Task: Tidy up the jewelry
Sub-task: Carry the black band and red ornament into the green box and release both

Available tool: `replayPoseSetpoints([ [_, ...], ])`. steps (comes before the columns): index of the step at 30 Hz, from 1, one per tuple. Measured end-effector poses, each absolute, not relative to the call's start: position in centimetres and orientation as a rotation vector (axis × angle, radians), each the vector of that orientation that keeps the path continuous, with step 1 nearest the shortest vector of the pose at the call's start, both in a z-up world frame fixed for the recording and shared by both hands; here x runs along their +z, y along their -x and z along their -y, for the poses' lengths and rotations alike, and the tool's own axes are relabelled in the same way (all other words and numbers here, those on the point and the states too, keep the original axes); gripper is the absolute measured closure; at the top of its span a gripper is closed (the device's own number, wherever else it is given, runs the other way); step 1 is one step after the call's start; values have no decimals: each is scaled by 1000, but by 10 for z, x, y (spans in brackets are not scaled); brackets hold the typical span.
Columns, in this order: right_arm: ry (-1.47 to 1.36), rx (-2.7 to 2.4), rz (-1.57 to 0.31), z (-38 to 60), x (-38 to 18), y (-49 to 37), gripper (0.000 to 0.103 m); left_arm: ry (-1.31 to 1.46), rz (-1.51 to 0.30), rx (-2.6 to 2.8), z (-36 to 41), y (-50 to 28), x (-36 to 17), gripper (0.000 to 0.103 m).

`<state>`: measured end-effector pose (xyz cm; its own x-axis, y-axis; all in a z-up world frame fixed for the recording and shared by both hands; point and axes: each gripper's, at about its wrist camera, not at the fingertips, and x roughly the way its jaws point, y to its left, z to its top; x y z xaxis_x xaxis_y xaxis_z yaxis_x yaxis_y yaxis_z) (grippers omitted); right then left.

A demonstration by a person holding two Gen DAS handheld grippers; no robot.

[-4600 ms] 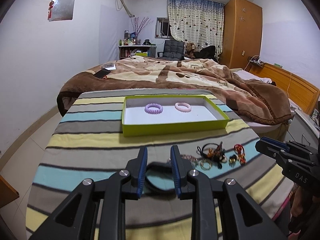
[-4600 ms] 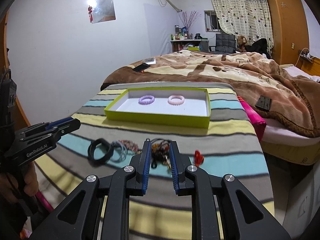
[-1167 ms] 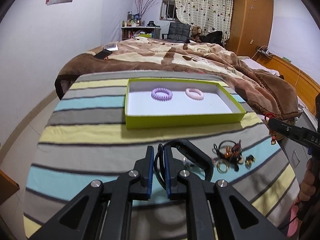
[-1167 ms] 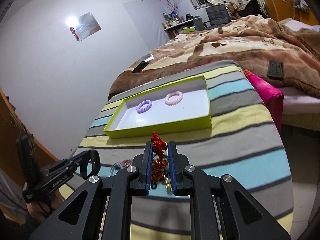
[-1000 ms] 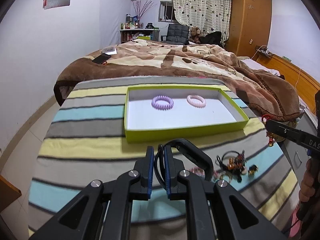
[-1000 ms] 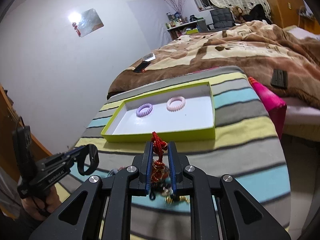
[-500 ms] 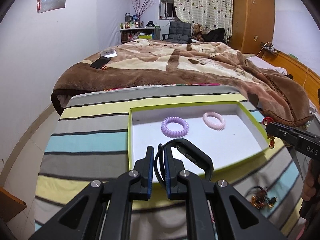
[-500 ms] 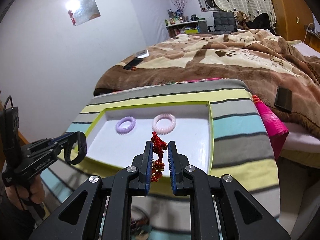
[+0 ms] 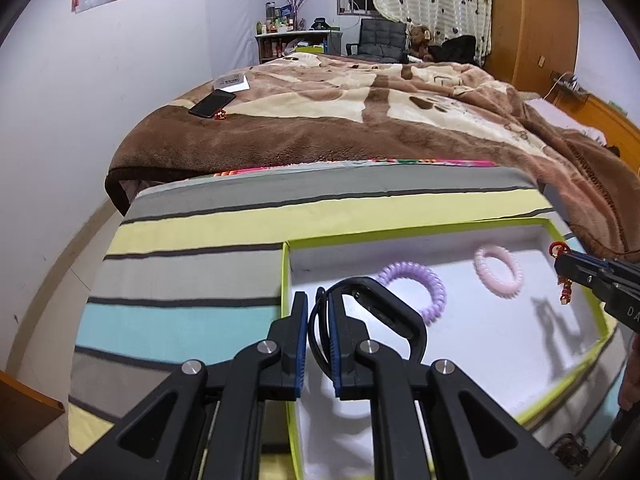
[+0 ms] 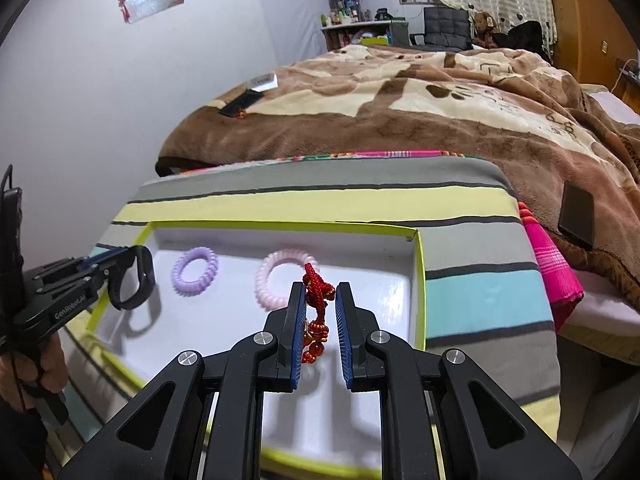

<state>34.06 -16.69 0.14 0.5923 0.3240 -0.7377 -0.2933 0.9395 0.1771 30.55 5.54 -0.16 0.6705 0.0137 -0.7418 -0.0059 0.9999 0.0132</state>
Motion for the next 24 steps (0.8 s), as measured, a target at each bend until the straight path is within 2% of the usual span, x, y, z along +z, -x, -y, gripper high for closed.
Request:
replayPoseSetpoints([
  [16,-7,280,-930,163,-17,-372,87,-42,-853,33,-52,-327,-11,92],
  [20,-11,279,-928,164,-17,-370,84,-38,-841,33,-53,-326,-10,91],
  [24,-12,289,-916,164,-14,-365,82,-19,-820,26,-56,-323,-6,79],
])
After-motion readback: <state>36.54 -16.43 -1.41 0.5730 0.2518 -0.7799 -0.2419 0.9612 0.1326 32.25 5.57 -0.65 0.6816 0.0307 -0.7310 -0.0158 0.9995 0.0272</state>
